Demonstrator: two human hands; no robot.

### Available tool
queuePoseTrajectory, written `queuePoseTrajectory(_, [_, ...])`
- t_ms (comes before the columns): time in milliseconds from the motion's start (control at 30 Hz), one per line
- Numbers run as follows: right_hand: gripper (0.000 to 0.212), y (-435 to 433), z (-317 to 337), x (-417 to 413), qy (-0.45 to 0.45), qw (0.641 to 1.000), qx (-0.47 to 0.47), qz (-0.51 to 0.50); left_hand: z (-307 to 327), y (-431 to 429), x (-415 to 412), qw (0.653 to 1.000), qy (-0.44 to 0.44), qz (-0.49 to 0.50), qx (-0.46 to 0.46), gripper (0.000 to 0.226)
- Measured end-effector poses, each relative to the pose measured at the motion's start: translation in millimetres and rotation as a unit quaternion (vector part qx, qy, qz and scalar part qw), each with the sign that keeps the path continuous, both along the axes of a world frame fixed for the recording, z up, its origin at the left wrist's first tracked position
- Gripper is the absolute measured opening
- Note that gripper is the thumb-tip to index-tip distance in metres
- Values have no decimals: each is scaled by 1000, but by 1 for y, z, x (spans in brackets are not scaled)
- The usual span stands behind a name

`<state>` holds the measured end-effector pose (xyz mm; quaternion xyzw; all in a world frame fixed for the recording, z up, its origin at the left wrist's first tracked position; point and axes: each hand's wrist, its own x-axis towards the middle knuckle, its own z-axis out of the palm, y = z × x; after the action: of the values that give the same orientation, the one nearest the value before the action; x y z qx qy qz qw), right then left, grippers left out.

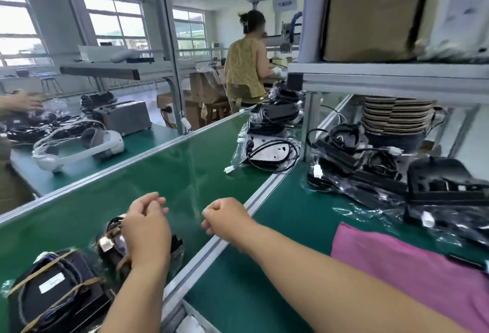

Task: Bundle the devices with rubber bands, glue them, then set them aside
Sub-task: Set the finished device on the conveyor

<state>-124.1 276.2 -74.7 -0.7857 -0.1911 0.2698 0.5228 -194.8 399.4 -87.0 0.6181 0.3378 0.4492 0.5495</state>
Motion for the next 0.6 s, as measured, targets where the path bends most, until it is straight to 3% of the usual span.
queuePoseTrajectory(67, [19, -26, 2, 5, -36, 999, -34, -2, -3, -21, 17, 999, -6, -40, -17, 23])
queuePoseTrajectory(233, [17, -97, 8, 22, -62, 995, -52, -52, -1, -95, 69, 988, 12, -151, 2, 22])
queuePoseTrajectory(500, [15, -206, 45, 87, -145, 954, -18, -263, 61, -176, 161, 956, 2, -292, 43, 18])
queuePoseTrajectory(600, [29, -224, 59, 110, -150, 926, 25, -345, 84, -192, 195, 938, -6, -342, 59, 25])
